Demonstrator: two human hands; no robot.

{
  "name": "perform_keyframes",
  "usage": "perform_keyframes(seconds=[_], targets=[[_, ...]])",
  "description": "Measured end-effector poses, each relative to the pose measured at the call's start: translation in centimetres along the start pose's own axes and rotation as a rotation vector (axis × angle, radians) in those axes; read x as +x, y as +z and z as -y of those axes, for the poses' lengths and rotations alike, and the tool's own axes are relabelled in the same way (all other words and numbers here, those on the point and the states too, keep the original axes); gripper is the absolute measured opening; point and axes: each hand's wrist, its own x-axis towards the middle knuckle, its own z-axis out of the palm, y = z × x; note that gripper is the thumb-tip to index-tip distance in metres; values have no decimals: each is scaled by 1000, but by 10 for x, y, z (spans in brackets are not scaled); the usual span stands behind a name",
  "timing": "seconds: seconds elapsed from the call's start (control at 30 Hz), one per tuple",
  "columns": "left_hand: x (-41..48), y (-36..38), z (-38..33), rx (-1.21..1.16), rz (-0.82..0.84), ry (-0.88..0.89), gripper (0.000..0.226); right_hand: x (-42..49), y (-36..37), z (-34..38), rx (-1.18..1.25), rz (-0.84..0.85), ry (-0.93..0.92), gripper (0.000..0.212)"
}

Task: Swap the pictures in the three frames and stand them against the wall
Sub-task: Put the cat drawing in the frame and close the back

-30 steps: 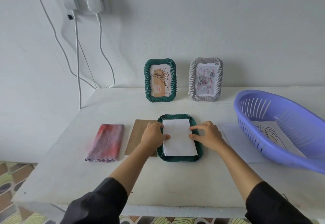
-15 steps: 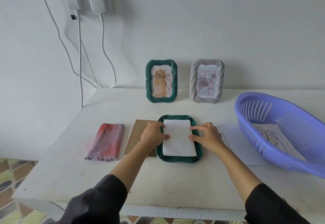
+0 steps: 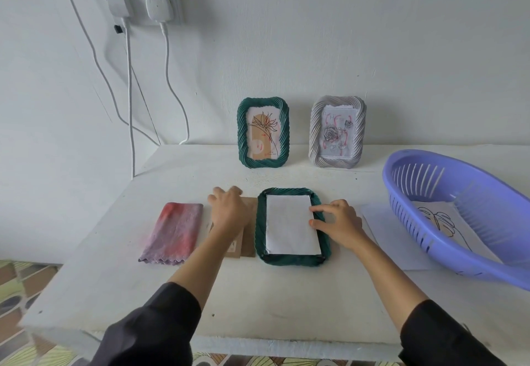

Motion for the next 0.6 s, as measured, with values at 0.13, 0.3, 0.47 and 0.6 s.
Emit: perform_keyframes(seconds=[0.13,0.3,0.47,0.6], targets=[[10,-8,10,247,266,-171,68,-2,0,1,10,-9,1,35],[6,0,9,304,298,-203,77,-3,0,2,-2,0,3,36],[11,-2,11,209,257,-232,80,-4,0,2,-13,11,4,36],[15,-12,20,87,272,-220,90,-4,0,3,-3,11,11,36]])
